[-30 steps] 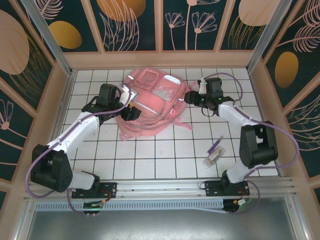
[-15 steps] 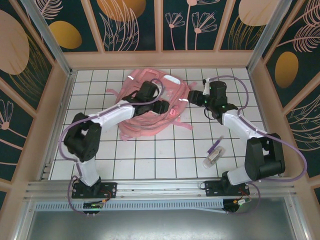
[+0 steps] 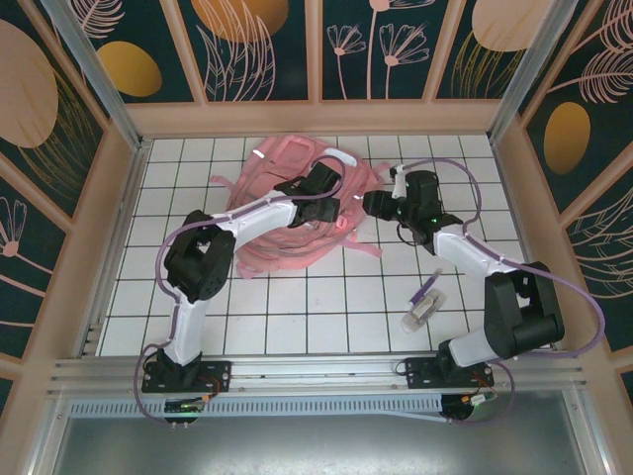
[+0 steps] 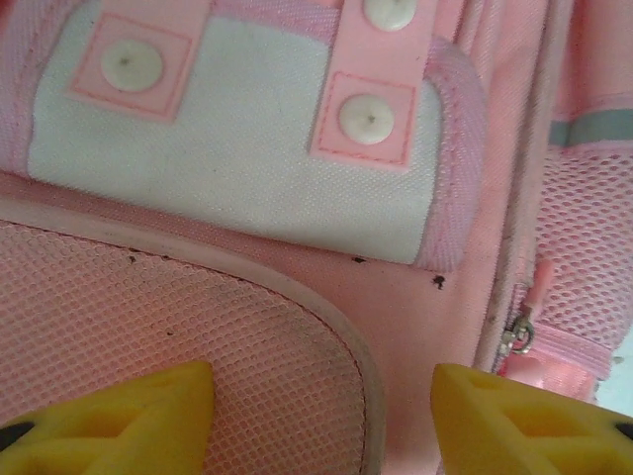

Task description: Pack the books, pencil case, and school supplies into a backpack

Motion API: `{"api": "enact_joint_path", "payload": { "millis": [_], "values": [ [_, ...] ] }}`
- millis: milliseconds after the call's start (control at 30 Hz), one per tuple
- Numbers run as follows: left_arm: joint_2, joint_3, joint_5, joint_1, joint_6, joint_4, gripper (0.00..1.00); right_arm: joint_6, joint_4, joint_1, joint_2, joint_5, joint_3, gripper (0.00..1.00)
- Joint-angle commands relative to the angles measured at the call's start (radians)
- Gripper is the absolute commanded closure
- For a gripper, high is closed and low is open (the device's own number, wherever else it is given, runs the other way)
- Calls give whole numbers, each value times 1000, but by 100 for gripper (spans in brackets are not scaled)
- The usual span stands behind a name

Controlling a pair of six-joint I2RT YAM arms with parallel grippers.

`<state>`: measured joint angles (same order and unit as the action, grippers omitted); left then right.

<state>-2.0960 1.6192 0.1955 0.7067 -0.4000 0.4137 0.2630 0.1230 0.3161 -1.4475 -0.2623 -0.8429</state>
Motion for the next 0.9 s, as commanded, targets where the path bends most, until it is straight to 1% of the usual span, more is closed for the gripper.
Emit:
{"api": "enact_joint_path", "payload": {
  "millis": [0, 33, 100, 133, 267, 333, 367, 467, 533, 567, 633, 700, 867],
  "values": [
    [-44, 50, 41, 5, -31, 96, 48, -24, 70, 3, 5, -75, 36, 44],
    [-50, 58, 52, 5, -32, 106, 60, -34, 88, 3, -2, -122, 44, 45],
    [-45, 67, 76, 5, -20, 117, 87, -65, 120, 8, -17, -215, 55, 45],
    [-36, 74, 70, 5, -2, 119, 100, -90, 127, 13, -27, -258, 59, 45],
    [19, 105, 28, 2, 39, 121, 100, -174, 172, 18, -74, -399, 57, 43],
    [52, 116, 12, 3, 41, 128, 100, -288, 209, 23, -118, -493, 46, 41],
    [64, 118, 4, 4, 47, 131, 100, -337, 222, 30, -136, -509, 37, 40],
    [96, 129, -2, 3, 55, 153, 100, -500, 288, 53, -176, -530, 33, 40],
    [118, 131, -25, 1, 53, 159, 100, -653, 396, 79, -180, -533, 80, 39],
    [128, 128, -40, 1, 45, 157, 100, -717, 484, 91, -179, -532, 113, 39],
    [146, 120, -68, 0, 39, 146, 100, -738, 647, 103, -199, -512, 157, 39],
    [160, 106, -89, -1, 35, 134, 100, -730, 744, 105, -239, -492, 158, 40],
    [189, 81, -167, -9, 14, 103, 100, -782, 758, 125, -307, -413, 123, 41]
  ]
}}
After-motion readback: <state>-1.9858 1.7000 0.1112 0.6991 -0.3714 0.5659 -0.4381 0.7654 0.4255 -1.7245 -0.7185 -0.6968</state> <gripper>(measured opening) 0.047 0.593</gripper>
